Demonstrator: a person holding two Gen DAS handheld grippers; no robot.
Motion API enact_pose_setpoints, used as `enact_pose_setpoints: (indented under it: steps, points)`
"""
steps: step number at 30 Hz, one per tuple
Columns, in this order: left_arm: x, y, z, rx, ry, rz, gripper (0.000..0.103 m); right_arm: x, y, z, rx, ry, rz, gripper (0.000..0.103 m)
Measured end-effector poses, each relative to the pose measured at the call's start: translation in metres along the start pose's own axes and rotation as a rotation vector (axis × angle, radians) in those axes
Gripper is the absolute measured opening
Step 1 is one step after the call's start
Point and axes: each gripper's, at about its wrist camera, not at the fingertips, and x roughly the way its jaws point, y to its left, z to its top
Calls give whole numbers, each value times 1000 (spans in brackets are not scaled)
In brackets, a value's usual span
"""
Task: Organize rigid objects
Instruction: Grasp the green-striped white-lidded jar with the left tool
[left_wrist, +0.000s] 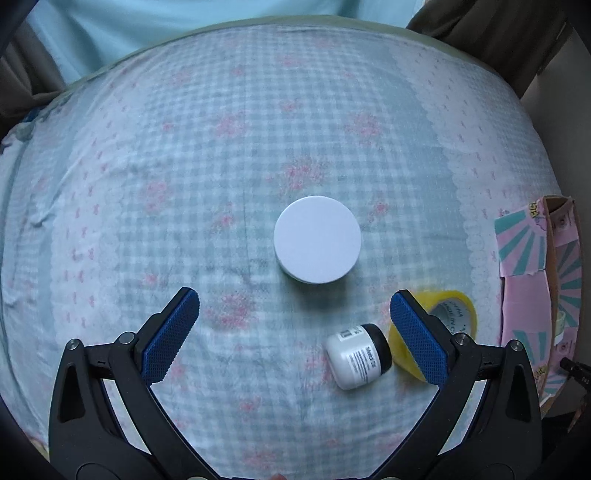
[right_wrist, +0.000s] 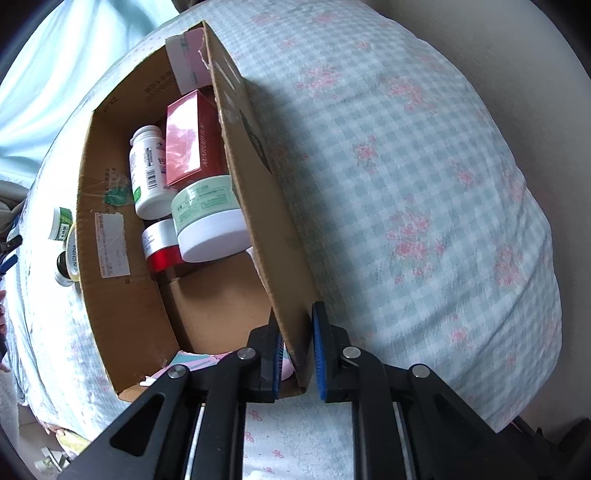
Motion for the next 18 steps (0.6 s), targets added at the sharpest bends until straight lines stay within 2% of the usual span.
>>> enact_pose_setpoints:
  steps: [6, 13, 15, 18]
  points:
    - [50, -6, 5, 25, -8, -4, 103, 1, 10, 3, 22, 4, -29, 14]
    - [76, -11, 9, 19, -106, 5, 102, 3, 14, 3, 29, -1, -42, 14]
    - [81, -12, 9, 20, -129, -1, 100, 2, 12, 3, 31, -3, -42, 14]
    - [88, -15, 9, 23, -150, -8, 89, 2, 13, 3, 26, -8, -42, 14]
